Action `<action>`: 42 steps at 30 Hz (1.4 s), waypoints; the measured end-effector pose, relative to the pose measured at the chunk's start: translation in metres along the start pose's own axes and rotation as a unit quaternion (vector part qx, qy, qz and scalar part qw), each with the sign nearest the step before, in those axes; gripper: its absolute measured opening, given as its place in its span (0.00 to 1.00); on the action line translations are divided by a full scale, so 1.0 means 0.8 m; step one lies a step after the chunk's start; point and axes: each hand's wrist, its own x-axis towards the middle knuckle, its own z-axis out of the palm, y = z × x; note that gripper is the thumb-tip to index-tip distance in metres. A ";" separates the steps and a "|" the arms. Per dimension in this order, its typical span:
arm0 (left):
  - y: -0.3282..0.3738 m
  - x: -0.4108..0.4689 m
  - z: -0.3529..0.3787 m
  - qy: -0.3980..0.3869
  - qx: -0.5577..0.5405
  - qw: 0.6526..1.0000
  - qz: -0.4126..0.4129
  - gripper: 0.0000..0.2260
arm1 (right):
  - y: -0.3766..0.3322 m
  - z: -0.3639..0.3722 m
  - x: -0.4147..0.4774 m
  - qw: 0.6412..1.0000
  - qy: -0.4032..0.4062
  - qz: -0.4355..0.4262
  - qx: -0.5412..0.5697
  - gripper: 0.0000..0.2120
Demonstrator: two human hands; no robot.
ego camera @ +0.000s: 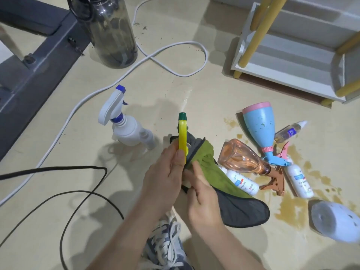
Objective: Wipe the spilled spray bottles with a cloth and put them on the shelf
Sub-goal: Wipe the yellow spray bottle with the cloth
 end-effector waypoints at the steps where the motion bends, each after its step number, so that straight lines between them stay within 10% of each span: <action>1: 0.000 0.000 -0.001 -0.002 0.002 1.000 0.001 0.17 | -0.003 0.000 0.010 0.999 0.037 0.014 0.025 0.23; 12: 0.008 -0.002 0.001 -0.004 -0.004 1.000 0.019 0.13 | -0.013 -0.006 0.108 0.926 -0.008 0.286 0.245 0.13; 16: 0.009 -0.004 0.002 0.000 -0.032 0.999 0.040 0.14 | -0.027 0.000 0.062 0.932 0.021 0.141 0.334 0.19; 21: 0.011 -0.004 -0.001 -0.011 -0.077 0.996 0.050 0.13 | 0.005 0.012 0.036 0.986 0.007 0.001 0.165 0.27; 27: 0.021 -0.002 -0.017 -0.058 -0.147 0.987 0.043 0.16 | 0.050 -0.023 0.086 0.986 -0.134 0.086 0.038 0.33; 31: 0.024 0.002 -0.017 -0.025 -0.209 0.977 0.045 0.14 | -0.012 -0.040 0.084 0.940 0.019 0.229 0.253 0.19; 42: 0.024 -0.005 0.007 0.118 -0.285 0.951 0.031 0.08 | -0.087 -0.010 0.029 0.978 0.111 0.044 0.170 0.18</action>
